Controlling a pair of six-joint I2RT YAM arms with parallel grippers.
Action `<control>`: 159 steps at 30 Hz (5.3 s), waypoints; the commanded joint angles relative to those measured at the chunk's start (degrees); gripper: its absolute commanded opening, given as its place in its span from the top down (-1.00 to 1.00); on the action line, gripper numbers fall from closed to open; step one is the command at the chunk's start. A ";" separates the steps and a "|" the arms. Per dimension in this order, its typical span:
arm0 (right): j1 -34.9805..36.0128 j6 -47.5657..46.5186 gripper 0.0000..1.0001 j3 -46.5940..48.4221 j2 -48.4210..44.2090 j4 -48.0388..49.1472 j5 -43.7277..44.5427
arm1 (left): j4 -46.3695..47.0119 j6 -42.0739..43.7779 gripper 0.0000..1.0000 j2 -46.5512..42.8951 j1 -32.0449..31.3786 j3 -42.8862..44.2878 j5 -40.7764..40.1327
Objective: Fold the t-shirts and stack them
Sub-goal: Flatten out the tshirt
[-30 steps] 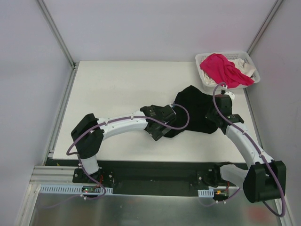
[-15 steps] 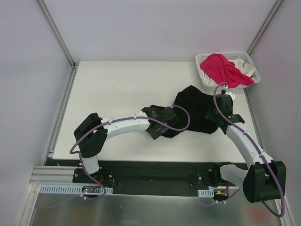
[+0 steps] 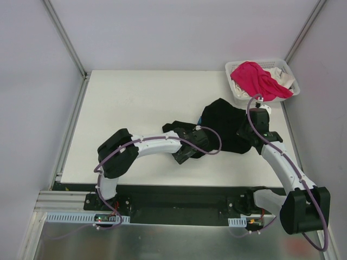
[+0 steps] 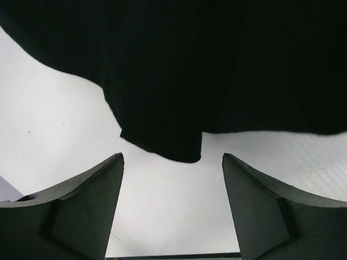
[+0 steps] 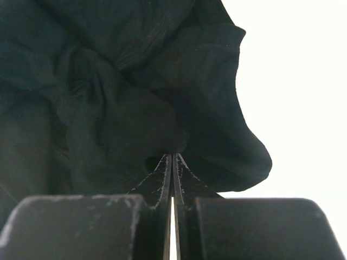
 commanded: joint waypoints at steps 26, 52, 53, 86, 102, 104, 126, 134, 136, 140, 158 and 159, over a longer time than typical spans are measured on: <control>-1.34 0.06 0.98 1.45 -1.66 1.81 -1.80 | -0.49 -0.02 0.53 4.11 -0.75 7.43 -3.53; -9.08 1.90 0.98 3.55 -0.25 1.29 -2.41 | -0.66 -8.63 0.90 -8.72 3.64 4.97 -20.66; -9.51 1.99 0.98 4.08 -0.16 1.02 -2.15 | -0.57 -9.16 0.90 -9.77 3.99 4.97 -21.37; -33.86 7.09 0.98 3.56 -10.53 -3.28 -0.65 | -0.75 -6.18 0.78 -34.21 21.30 5.15 -38.07; -33.25 7.09 0.99 1.36 -12.20 -1.09 -7.34 | -0.57 -7.49 -0.98 -34.47 23.68 1.98 -28.76; -32.72 6.83 0.98 1.27 -12.11 -0.39 -7.69 | -0.66 -7.58 -0.98 -35.62 22.81 1.46 -26.48; -29.73 6.39 0.98 2.33 -9.48 1.02 -8.83 | -20.78 -20.85 -0.92 -32.55 -0.57 -10.14 -6.53; -29.03 6.56 0.98 1.54 -9.83 1.81 -9.09 | -21.93 -19.89 -0.98 -25.44 -1.90 -13.49 0.68; -28.94 6.56 0.98 1.62 -9.92 1.81 -9.09 | -21.41 -18.66 -0.98 -22.28 -2.16 -12.96 2.97; -28.77 6.39 0.98 1.80 -10.53 1.46 -9.18 | -18.25 -16.56 -0.98 -18.58 -2.60 -12.43 3.15; -28.59 6.12 0.98 1.62 -12.38 0.93 -9.09 | -3.74 -13.29 -0.93 -9.25 -1.02 -14.36 6.66; -28.59 6.12 0.99 1.62 -12.46 0.85 -9.01 | -3.56 -13.21 -0.92 -9.86 -0.84 -14.98 7.01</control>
